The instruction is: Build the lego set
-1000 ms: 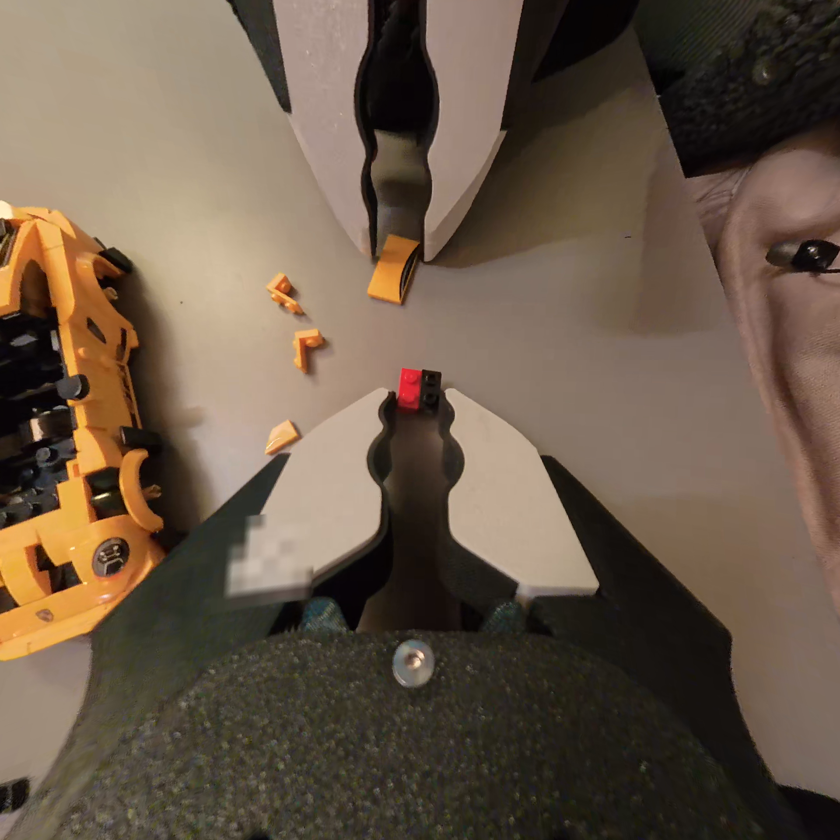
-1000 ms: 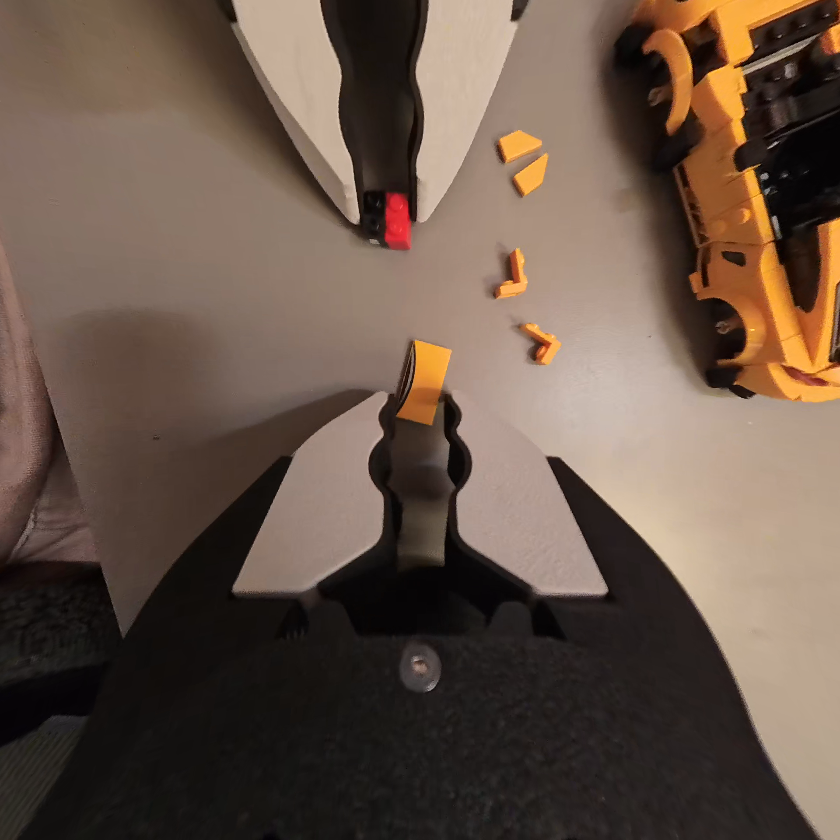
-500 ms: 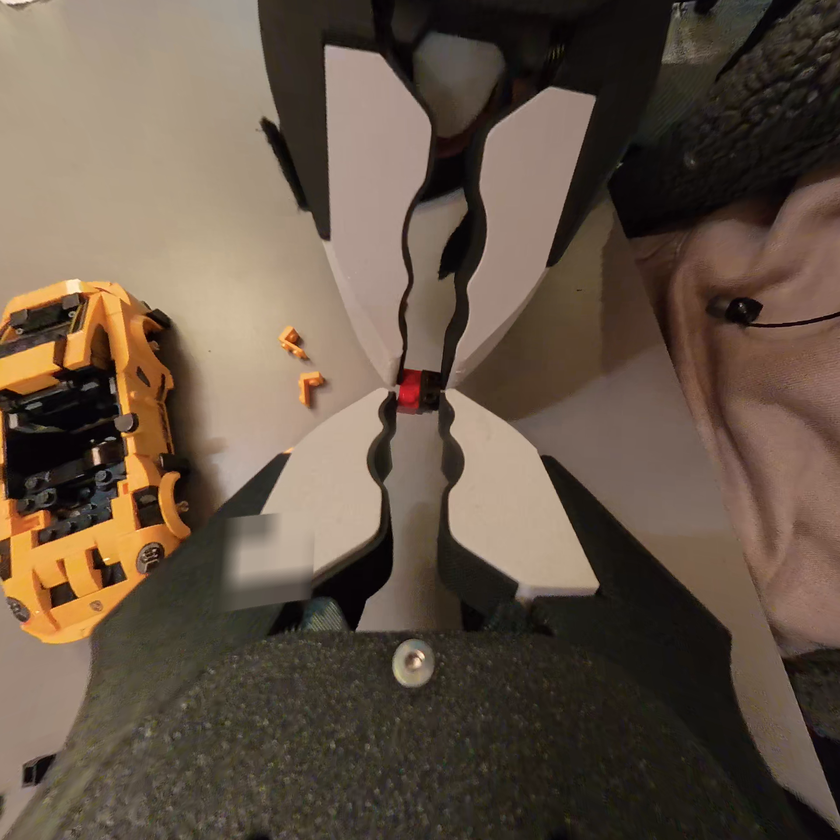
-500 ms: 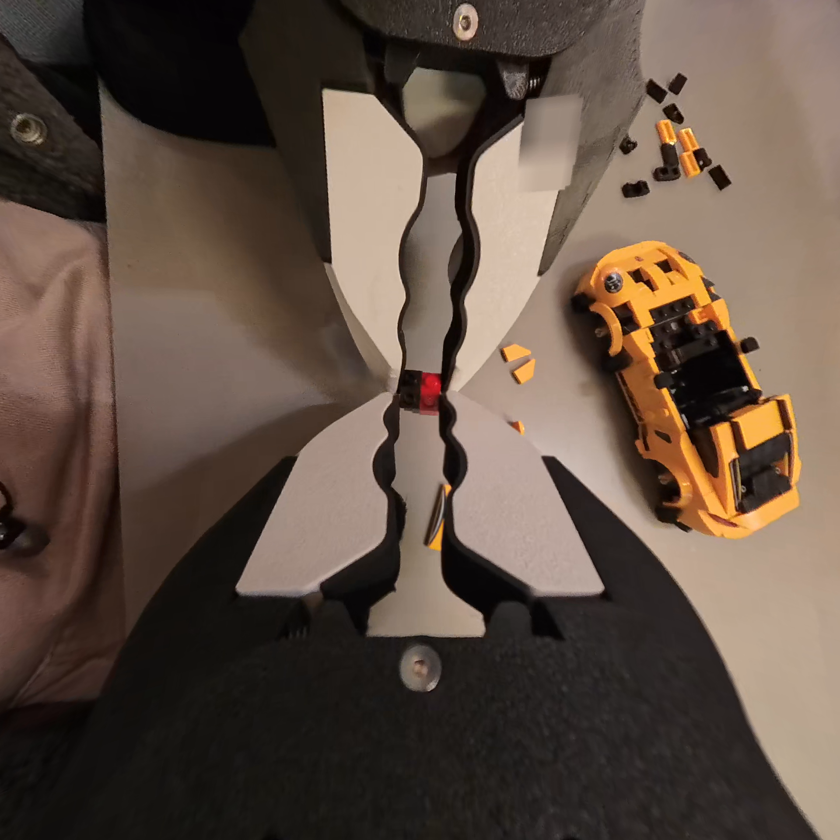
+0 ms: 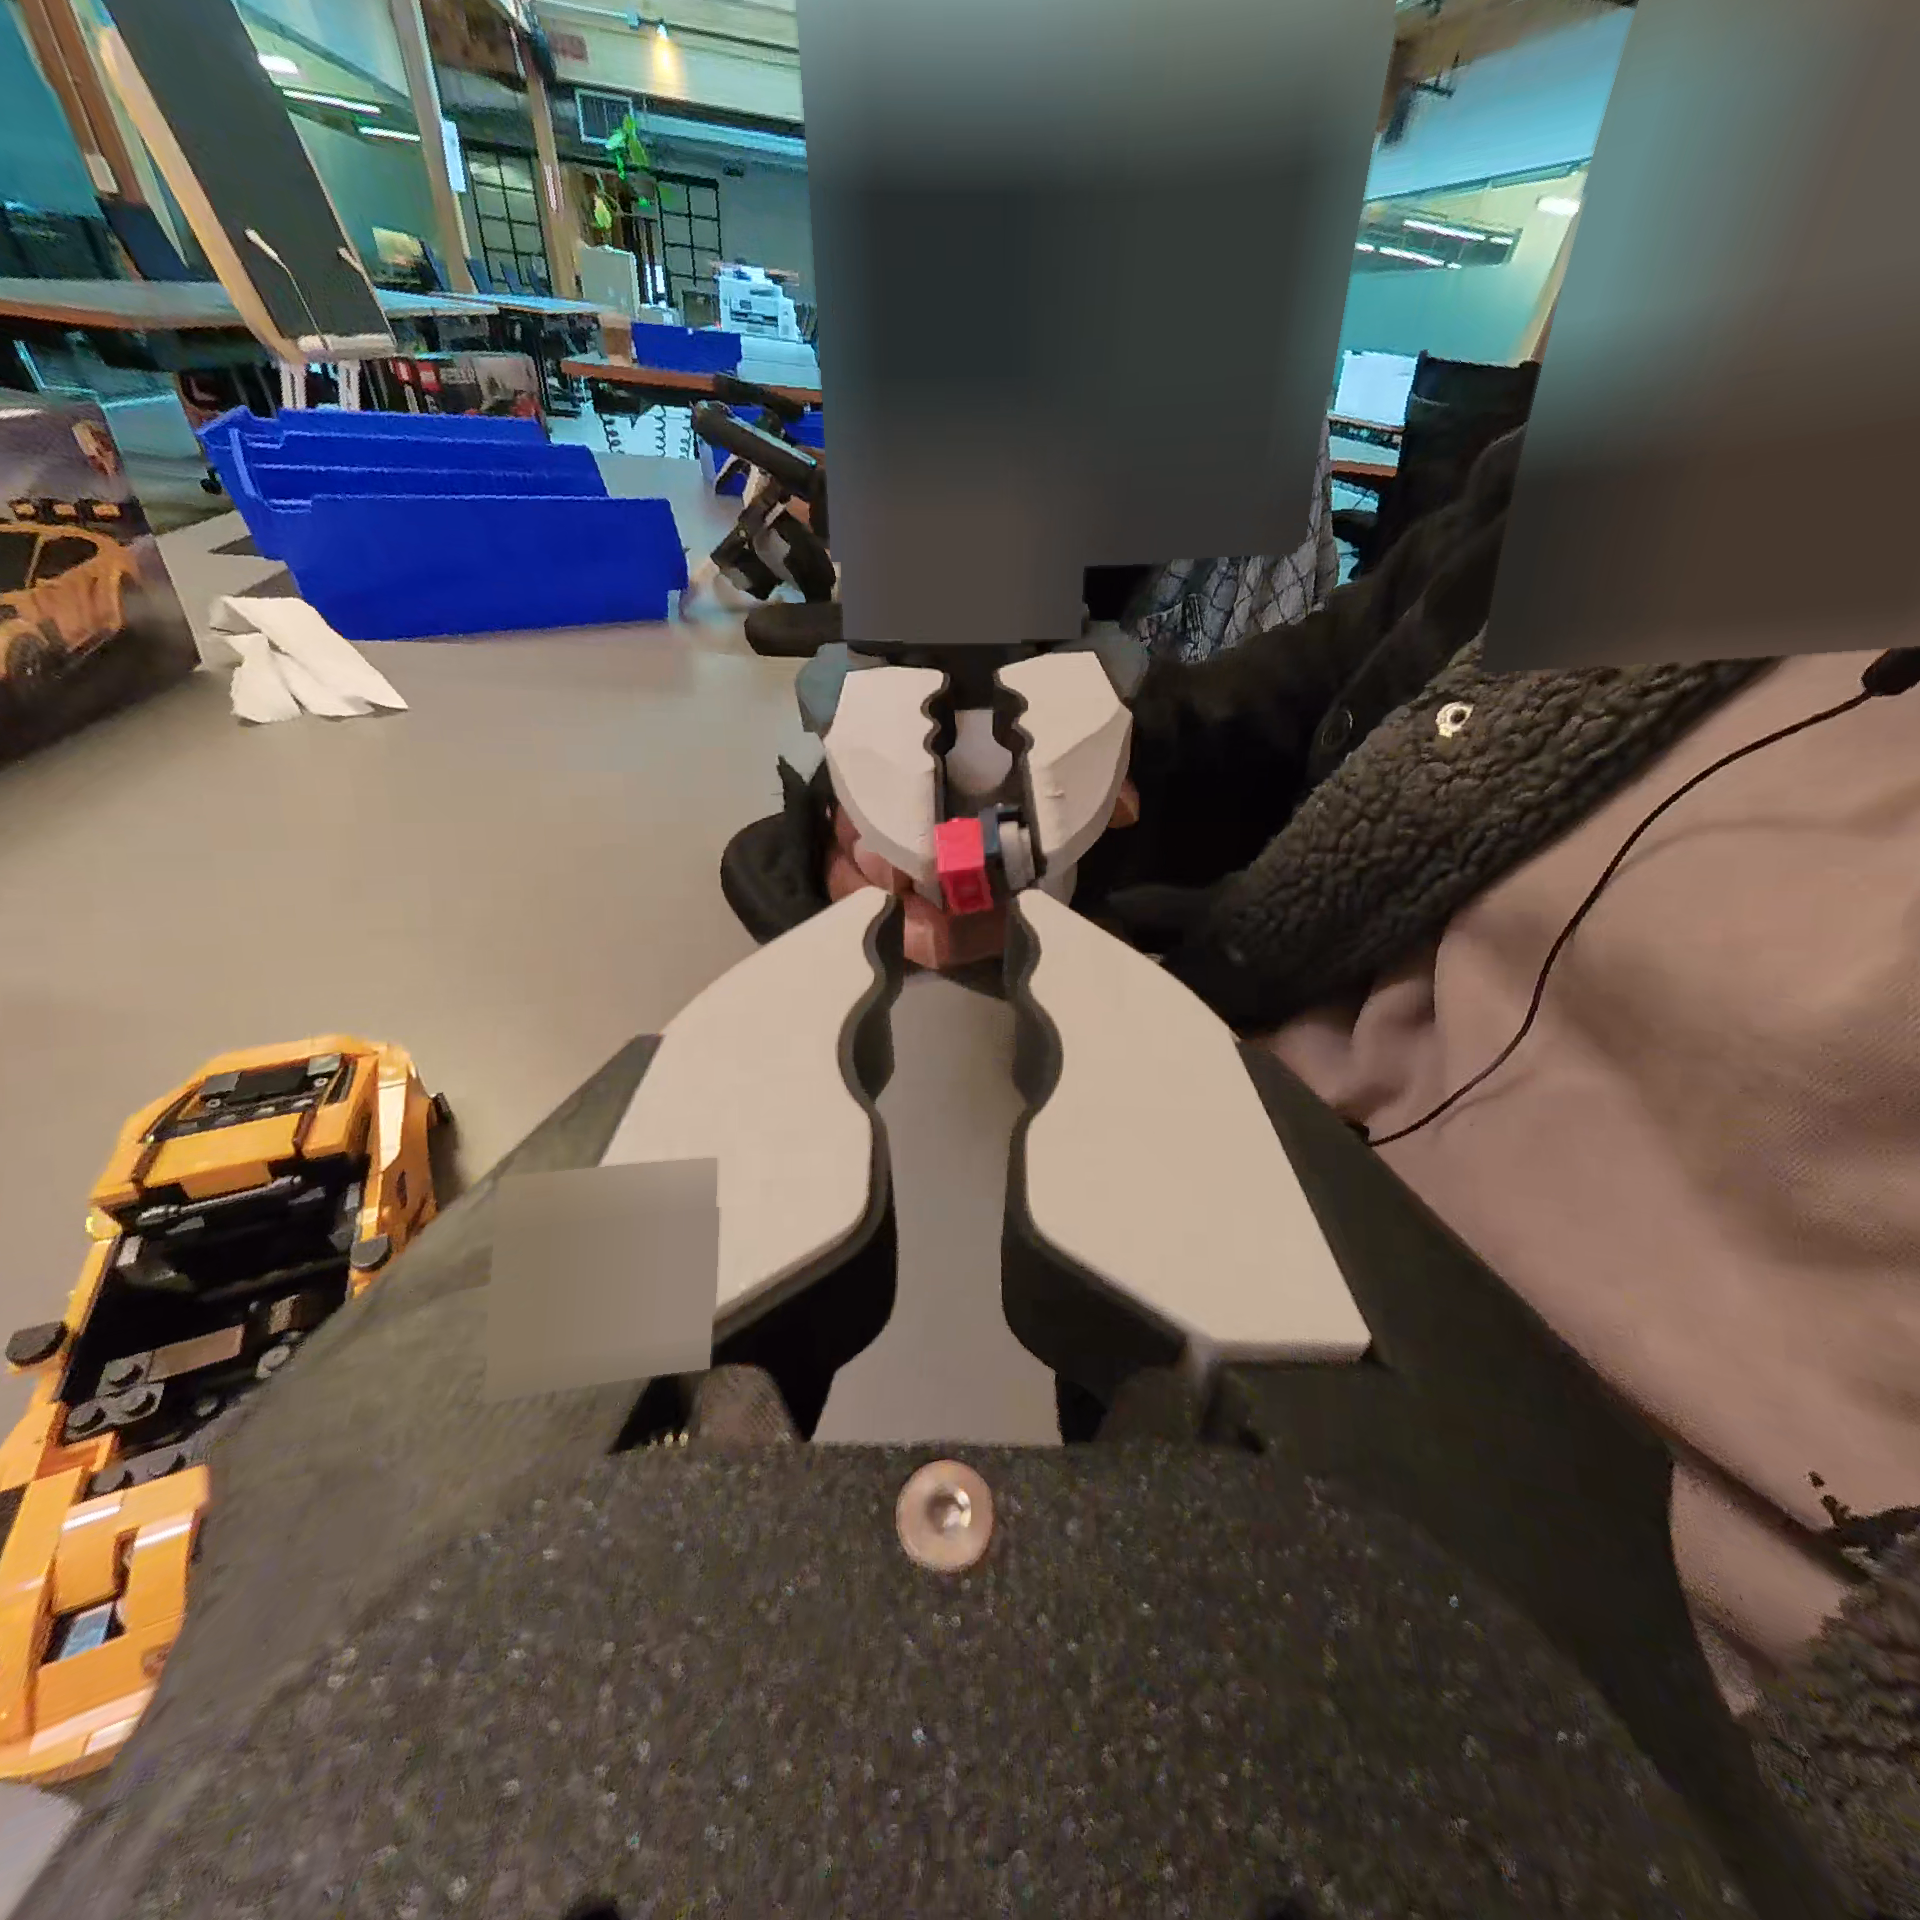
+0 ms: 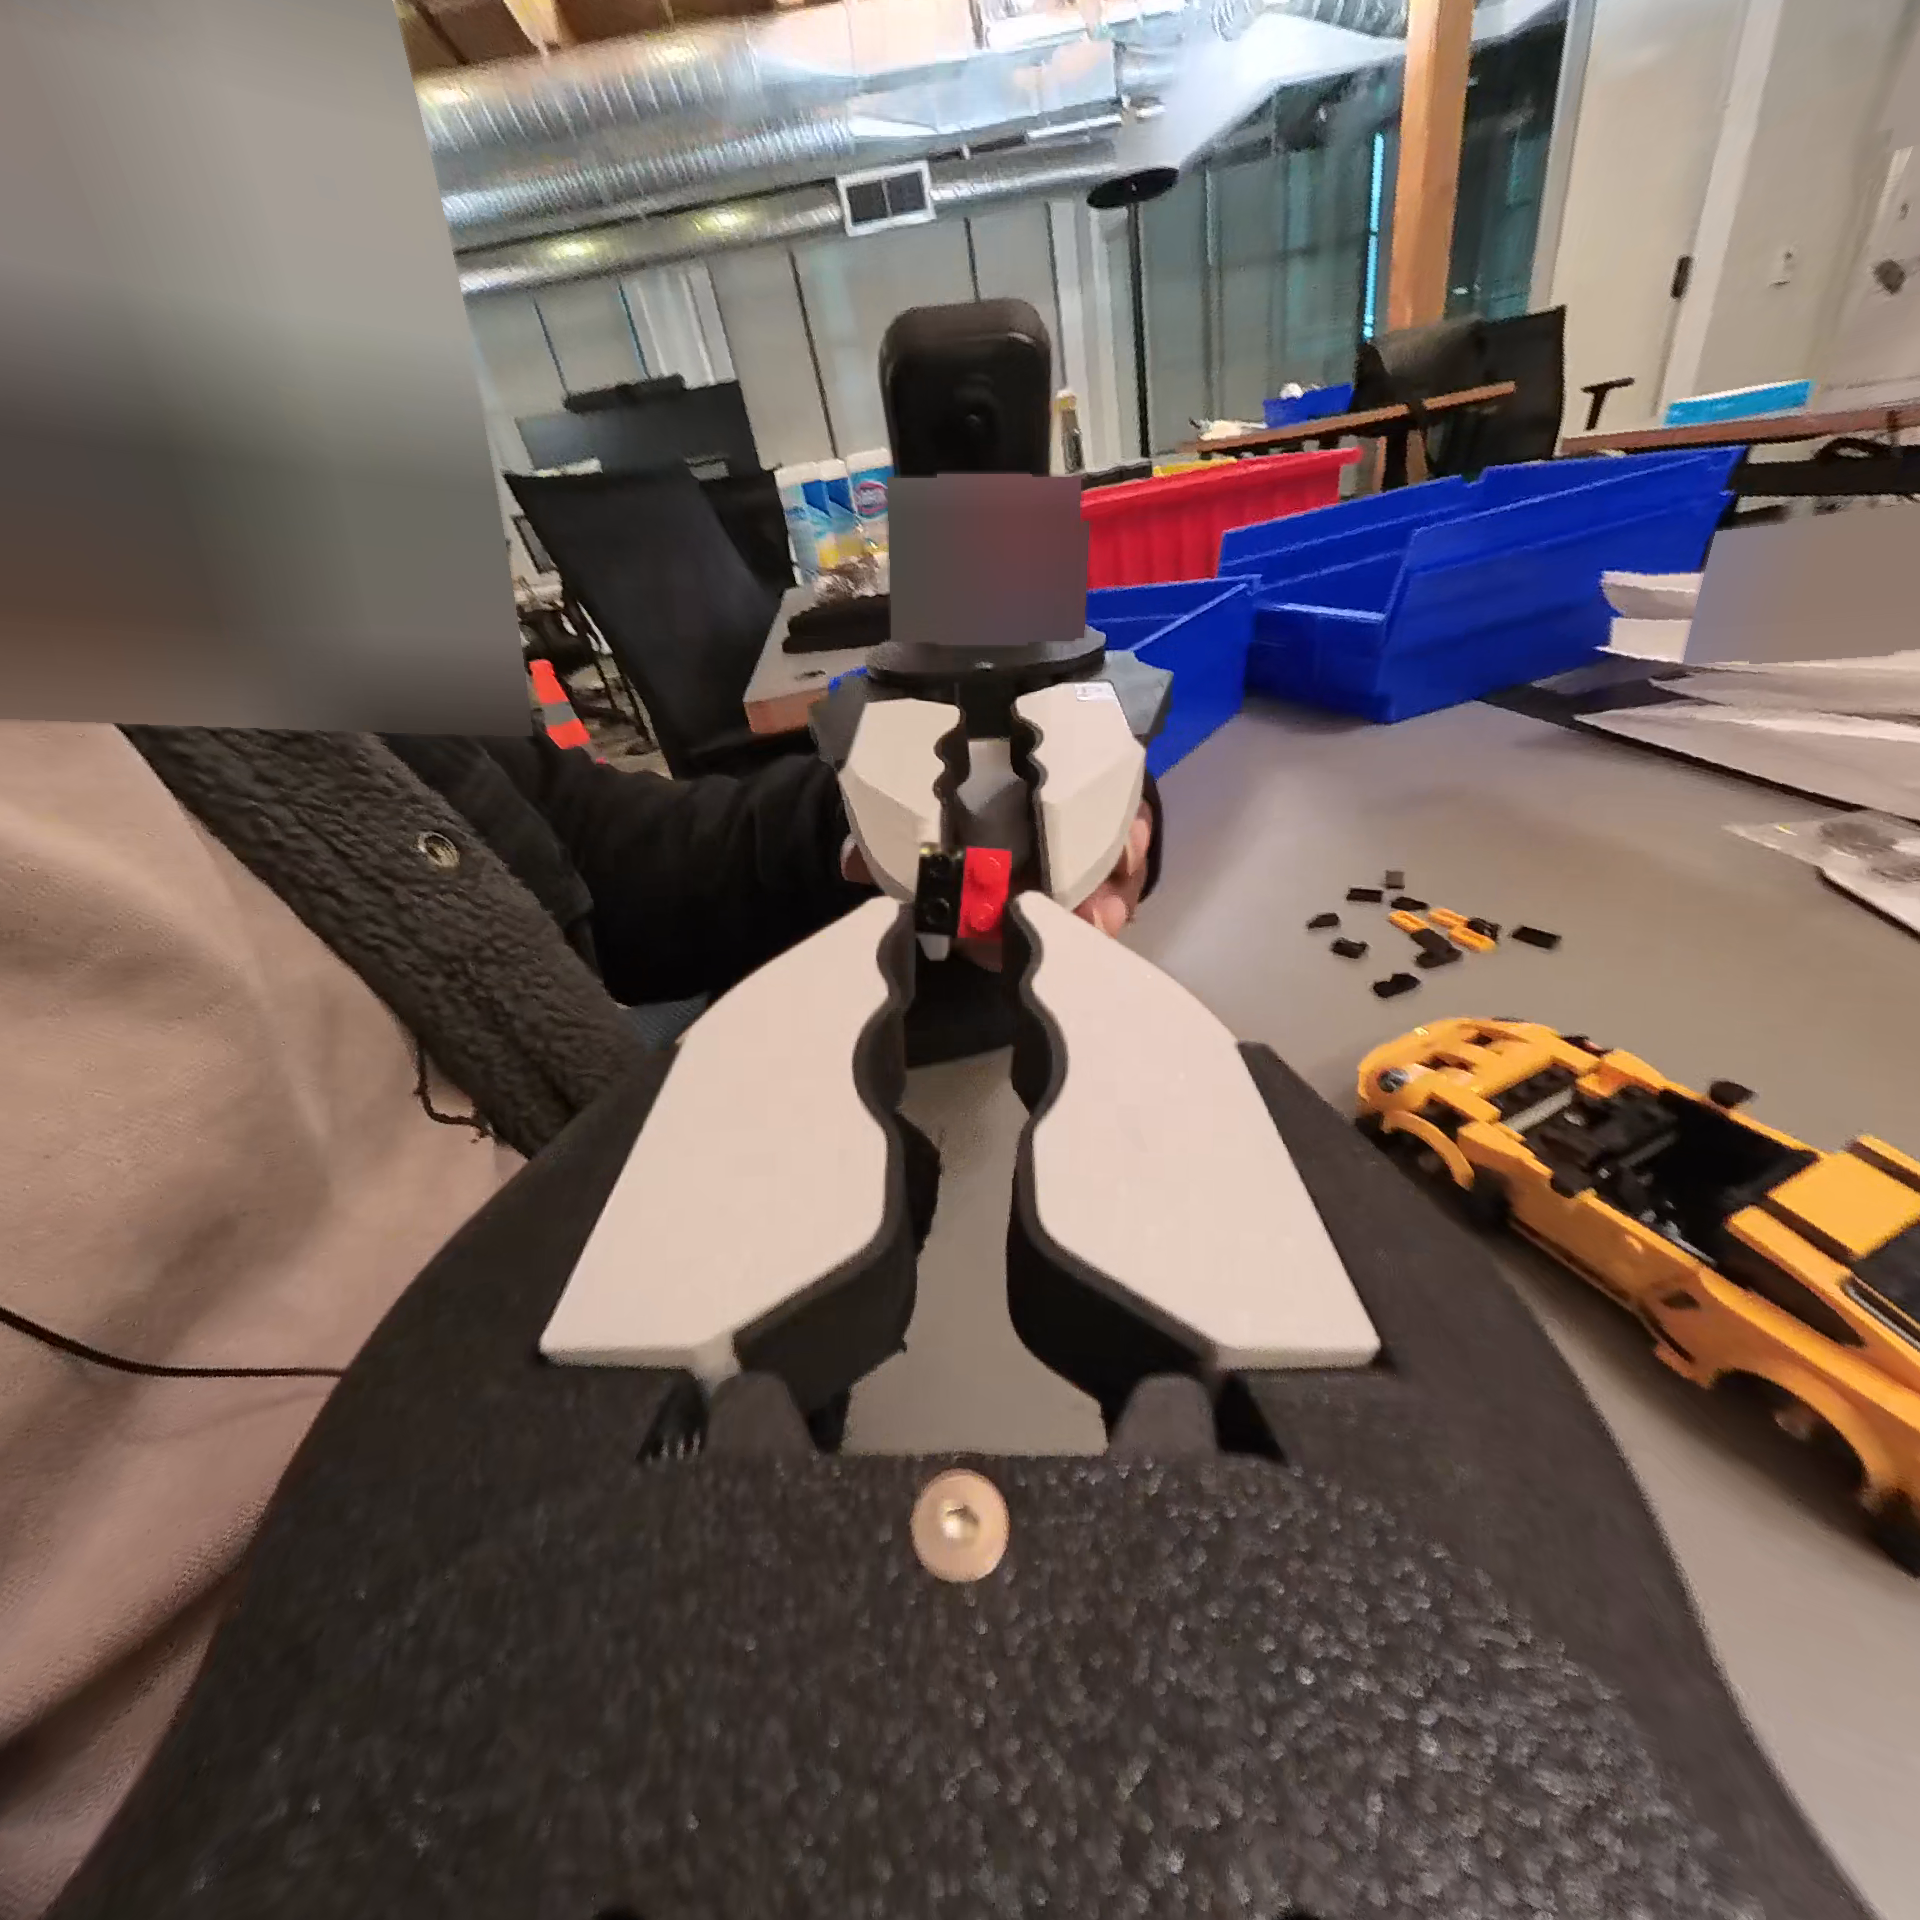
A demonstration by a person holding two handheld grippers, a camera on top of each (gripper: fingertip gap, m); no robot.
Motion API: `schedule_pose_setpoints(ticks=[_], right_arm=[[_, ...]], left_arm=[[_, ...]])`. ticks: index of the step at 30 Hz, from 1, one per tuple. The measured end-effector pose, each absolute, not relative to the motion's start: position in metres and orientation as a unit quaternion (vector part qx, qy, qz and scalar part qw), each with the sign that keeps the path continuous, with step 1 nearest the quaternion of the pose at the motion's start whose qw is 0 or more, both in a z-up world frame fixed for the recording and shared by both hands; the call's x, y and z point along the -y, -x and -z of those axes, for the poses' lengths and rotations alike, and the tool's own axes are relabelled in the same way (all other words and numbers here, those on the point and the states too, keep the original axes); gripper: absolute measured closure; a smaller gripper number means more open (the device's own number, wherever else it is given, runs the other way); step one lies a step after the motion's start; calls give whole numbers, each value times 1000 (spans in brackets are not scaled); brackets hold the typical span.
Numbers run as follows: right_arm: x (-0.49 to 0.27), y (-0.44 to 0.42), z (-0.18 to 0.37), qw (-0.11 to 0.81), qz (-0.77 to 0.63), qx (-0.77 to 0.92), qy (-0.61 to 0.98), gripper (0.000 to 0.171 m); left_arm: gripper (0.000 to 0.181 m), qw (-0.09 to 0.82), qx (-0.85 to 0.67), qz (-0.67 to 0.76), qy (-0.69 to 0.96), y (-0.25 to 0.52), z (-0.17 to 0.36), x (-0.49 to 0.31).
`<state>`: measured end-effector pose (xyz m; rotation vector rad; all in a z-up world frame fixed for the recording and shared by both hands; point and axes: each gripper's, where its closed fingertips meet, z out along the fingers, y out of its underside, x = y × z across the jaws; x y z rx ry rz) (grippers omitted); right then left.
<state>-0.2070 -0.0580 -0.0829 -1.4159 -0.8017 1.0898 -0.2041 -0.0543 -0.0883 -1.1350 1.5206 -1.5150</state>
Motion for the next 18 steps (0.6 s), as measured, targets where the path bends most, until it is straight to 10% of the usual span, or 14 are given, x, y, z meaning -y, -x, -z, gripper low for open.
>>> schedule_pose_setpoints(ticks=[18], right_arm=[[64, 214, 76, 547, -509, 350, 565, 156]], left_arm=[[171, 328, -559, 641, 411, 209, 74, 65]])
